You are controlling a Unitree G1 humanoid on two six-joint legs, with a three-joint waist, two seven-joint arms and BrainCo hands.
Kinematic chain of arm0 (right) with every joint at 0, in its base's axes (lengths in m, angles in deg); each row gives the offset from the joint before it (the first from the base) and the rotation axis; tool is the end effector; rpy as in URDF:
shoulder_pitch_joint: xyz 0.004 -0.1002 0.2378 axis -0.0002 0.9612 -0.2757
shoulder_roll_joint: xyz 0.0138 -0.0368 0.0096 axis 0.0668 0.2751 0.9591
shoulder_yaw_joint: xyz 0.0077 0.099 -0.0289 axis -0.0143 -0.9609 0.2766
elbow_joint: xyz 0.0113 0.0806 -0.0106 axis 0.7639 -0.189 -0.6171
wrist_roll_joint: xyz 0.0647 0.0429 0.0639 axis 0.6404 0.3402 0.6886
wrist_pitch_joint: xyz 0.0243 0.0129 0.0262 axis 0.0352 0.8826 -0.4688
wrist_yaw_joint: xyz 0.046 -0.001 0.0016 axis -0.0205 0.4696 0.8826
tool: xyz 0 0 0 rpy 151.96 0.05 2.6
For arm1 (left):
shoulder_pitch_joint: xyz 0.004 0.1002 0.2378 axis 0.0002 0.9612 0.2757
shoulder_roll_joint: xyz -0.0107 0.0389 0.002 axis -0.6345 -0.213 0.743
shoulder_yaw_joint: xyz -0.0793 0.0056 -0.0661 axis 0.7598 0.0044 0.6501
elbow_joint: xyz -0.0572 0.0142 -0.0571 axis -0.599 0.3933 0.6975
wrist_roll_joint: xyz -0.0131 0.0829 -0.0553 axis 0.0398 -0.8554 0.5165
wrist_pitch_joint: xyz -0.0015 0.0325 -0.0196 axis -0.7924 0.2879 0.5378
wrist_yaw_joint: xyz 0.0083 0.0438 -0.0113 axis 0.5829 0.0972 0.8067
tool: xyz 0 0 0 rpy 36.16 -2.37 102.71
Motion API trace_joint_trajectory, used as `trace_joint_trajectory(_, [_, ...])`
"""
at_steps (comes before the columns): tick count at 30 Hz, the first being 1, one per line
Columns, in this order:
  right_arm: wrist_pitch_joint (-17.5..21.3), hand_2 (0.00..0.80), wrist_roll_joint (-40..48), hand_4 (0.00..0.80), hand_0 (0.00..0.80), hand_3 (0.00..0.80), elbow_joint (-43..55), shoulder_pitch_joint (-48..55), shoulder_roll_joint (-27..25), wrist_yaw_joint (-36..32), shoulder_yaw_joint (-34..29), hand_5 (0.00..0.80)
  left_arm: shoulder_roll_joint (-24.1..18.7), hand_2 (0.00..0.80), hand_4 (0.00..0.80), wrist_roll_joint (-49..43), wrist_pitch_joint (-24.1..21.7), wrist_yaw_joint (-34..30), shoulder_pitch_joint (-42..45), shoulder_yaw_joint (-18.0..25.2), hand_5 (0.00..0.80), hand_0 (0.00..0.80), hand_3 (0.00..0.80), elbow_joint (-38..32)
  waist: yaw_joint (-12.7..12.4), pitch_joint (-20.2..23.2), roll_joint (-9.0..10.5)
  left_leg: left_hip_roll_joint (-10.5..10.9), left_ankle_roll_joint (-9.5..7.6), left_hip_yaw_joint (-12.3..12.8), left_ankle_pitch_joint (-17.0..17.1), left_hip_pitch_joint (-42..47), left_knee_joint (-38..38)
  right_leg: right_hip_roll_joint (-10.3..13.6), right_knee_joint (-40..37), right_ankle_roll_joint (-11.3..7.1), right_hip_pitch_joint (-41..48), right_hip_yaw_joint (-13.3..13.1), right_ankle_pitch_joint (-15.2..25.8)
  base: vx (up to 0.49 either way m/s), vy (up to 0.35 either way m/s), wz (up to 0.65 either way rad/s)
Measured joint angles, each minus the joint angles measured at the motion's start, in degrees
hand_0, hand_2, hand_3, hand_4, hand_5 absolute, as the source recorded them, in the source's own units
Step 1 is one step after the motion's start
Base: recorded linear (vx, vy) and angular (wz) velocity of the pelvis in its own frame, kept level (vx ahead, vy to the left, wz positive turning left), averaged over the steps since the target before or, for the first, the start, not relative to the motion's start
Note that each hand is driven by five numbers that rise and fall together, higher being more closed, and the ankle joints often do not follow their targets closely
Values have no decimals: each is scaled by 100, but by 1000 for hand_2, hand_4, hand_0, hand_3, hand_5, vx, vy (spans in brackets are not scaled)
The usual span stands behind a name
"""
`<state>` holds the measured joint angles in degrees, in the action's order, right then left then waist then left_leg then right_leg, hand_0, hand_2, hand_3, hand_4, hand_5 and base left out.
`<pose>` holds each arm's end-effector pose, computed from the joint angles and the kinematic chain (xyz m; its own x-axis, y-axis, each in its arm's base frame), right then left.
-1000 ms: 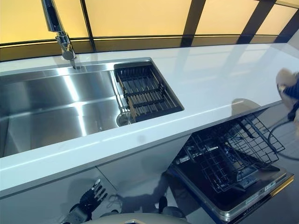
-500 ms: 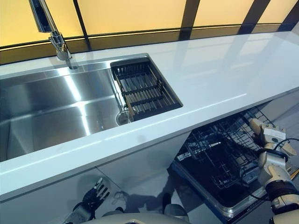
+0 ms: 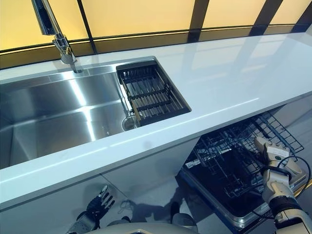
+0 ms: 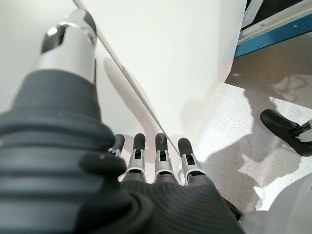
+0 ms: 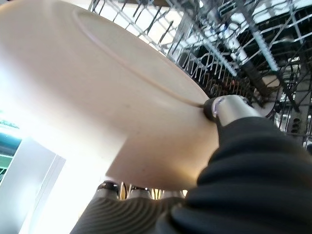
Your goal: Take plates into dishwasher
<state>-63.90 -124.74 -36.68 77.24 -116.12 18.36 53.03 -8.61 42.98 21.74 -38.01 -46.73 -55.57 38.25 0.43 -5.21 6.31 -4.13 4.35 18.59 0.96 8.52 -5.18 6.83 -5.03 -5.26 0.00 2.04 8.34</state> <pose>0.1801 -0.3401 0.0042 0.8458 -0.5155 -0.1374 -0.2527 -0.1603 -0.9542 0.0796 0.2319 -0.1065 0.5598 0.0942 -0.8233 -0.6715 0.6337 -0.3841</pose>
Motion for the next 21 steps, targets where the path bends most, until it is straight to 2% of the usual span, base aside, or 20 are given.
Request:
trace_joint_trajectory(3, [-15,800,11,800,800,800,-258,-112,109,-90,46,800,11,0,0,125,0,0,1,0,0,0,0,-3,-9,8,-16,-3,-4,-6,4,-1,0,0,0,4,2,6,3,-13,-63,1])
trace_joint_trajectory(14, [-515,800,241,800,800,800,-1231,-1026,479,-498,608,800,40,0,0,205,0,-11,-5,-1,0,0,0,-101,-175,-4,-186,-9,-19,-151,32,-5,-1,17,-6,9,73,133,5,4,-65,6])
trace_joint_trajectory(21, [-817,800,354,800,800,800,-1643,-1559,595,-649,745,800,36,0,0,426,-20,-38,-57,-1,0,0,0,-221,-456,-90,-352,6,-29,-189,46,-94,-1,44,-9,-13,31,187,-16,-62,-66,4])
